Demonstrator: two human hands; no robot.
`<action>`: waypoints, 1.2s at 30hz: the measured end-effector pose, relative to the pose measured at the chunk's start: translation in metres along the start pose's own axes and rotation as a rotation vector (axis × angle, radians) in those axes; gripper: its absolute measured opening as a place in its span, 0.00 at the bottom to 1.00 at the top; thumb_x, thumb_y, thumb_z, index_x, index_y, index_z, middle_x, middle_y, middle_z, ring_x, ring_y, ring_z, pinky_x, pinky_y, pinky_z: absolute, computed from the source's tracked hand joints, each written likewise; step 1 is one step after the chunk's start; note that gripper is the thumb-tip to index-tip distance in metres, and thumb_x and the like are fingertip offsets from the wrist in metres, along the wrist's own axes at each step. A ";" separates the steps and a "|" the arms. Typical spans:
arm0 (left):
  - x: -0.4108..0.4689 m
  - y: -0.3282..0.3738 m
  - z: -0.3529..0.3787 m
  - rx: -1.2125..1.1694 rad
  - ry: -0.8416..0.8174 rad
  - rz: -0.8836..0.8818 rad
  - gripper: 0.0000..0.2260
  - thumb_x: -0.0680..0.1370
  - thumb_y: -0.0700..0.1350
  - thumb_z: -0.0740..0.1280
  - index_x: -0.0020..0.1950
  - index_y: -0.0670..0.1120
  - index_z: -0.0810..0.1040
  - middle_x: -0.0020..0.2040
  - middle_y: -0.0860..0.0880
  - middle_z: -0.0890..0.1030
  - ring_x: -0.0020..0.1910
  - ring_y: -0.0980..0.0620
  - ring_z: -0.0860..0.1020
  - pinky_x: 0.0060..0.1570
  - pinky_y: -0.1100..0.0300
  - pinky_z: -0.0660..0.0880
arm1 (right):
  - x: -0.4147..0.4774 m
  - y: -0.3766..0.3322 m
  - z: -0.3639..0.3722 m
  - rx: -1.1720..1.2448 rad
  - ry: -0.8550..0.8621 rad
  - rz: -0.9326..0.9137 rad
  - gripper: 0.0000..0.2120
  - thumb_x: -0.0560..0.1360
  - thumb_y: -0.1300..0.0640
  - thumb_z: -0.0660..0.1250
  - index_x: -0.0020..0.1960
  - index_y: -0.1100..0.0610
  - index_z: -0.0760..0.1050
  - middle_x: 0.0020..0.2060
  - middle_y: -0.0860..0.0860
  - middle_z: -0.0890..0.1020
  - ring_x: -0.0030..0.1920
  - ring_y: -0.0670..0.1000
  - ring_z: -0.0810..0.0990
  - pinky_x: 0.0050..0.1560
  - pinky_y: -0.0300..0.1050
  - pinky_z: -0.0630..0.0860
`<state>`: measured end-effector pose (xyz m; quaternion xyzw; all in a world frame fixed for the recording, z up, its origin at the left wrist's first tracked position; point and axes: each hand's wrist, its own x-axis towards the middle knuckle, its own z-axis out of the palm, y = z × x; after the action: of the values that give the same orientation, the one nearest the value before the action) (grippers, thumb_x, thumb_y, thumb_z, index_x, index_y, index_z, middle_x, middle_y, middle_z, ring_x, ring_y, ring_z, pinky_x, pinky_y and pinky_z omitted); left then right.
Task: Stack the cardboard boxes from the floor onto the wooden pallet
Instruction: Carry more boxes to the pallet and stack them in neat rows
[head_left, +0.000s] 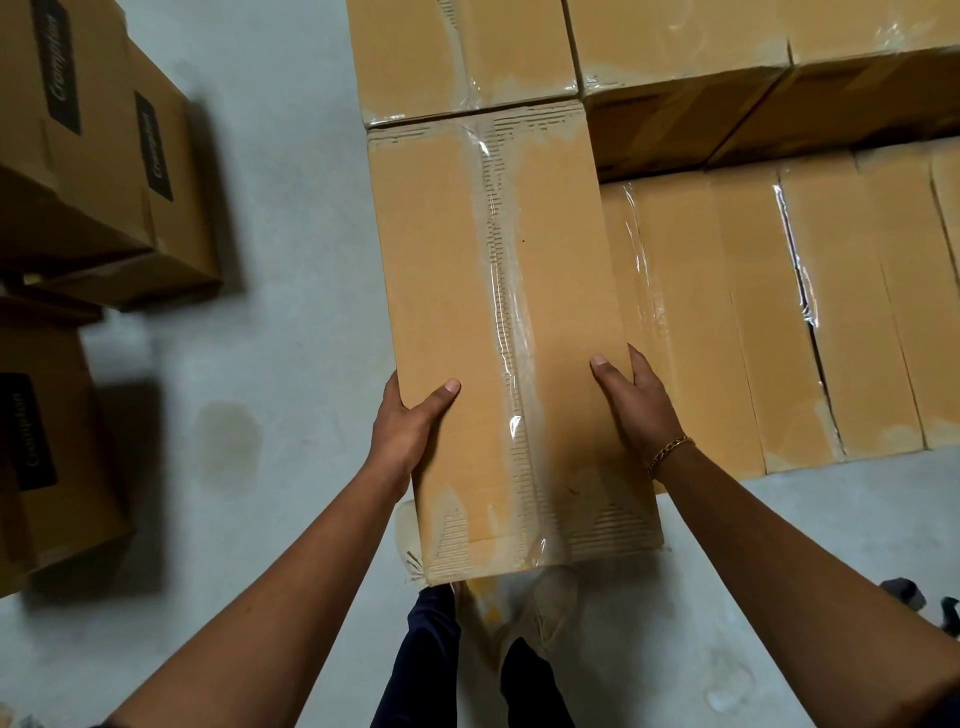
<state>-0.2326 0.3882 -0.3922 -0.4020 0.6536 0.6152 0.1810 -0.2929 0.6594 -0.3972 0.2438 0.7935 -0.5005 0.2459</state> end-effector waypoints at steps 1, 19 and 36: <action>-0.001 0.000 0.000 -0.009 -0.001 -0.012 0.33 0.74 0.60 0.76 0.76 0.54 0.68 0.64 0.55 0.80 0.58 0.55 0.80 0.50 0.58 0.76 | -0.001 -0.002 -0.001 -0.004 -0.007 0.003 0.33 0.80 0.37 0.65 0.81 0.47 0.63 0.77 0.47 0.70 0.76 0.51 0.68 0.77 0.54 0.65; -0.009 -0.021 0.002 0.048 0.003 -0.042 0.34 0.73 0.67 0.73 0.75 0.55 0.70 0.64 0.54 0.81 0.59 0.51 0.81 0.55 0.52 0.78 | -0.006 0.000 -0.006 -0.071 -0.052 0.034 0.34 0.83 0.38 0.60 0.83 0.49 0.56 0.80 0.49 0.63 0.79 0.52 0.62 0.76 0.48 0.60; -0.156 0.060 -0.087 0.108 0.046 0.064 0.40 0.76 0.69 0.68 0.83 0.56 0.59 0.80 0.48 0.68 0.77 0.46 0.68 0.70 0.49 0.67 | -0.143 -0.097 -0.041 -0.197 -0.162 -0.103 0.36 0.80 0.37 0.63 0.83 0.49 0.58 0.79 0.51 0.66 0.77 0.54 0.67 0.75 0.50 0.62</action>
<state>-0.1594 0.3483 -0.2236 -0.3847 0.7023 0.5751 0.1674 -0.2512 0.6398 -0.2257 0.1359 0.8278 -0.4502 0.3060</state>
